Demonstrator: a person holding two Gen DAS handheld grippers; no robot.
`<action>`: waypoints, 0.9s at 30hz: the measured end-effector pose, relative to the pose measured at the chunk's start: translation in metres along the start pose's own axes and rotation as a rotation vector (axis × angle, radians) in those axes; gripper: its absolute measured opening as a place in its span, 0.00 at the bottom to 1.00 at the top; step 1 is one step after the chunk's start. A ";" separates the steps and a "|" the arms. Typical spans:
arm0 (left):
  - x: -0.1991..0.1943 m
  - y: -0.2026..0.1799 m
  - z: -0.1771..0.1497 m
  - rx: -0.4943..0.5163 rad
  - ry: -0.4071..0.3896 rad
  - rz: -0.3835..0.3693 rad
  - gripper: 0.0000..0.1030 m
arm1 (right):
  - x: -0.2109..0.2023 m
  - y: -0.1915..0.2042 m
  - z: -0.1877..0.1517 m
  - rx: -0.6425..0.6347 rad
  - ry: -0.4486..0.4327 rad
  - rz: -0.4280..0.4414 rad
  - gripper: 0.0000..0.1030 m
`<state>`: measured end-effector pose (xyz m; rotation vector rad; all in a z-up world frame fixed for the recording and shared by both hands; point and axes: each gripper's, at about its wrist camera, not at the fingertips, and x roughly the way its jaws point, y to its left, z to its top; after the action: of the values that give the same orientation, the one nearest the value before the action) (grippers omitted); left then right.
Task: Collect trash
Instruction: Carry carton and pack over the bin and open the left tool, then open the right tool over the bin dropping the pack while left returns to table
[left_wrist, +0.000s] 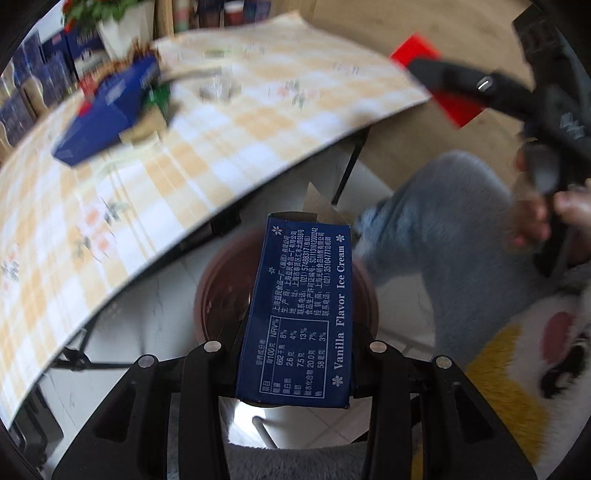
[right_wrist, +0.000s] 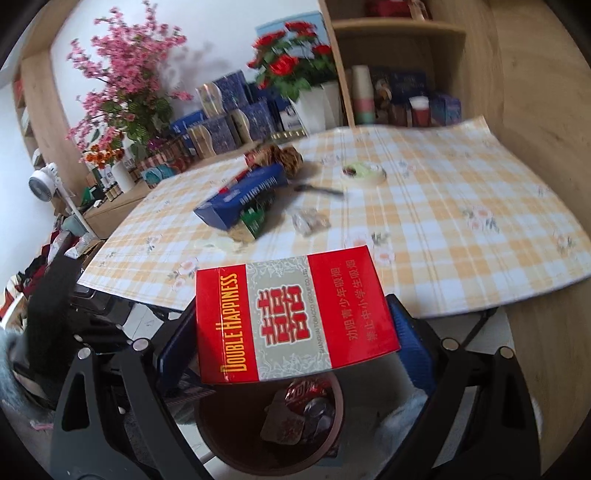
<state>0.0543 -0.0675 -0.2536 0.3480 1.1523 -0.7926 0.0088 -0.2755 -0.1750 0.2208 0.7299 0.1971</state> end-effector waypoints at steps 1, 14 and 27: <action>0.008 0.002 -0.001 -0.017 0.027 -0.005 0.36 | 0.002 -0.001 -0.001 0.008 0.006 0.001 0.89; 0.053 0.021 0.000 -0.111 0.146 0.004 0.59 | 0.019 -0.002 -0.009 0.046 0.060 0.018 0.89; -0.059 0.045 -0.006 -0.315 -0.235 0.135 0.90 | 0.035 0.002 -0.035 0.021 0.106 0.007 0.89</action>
<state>0.0715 -0.0108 -0.2093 0.0662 1.0010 -0.5074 0.0104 -0.2597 -0.2219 0.2343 0.8368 0.2093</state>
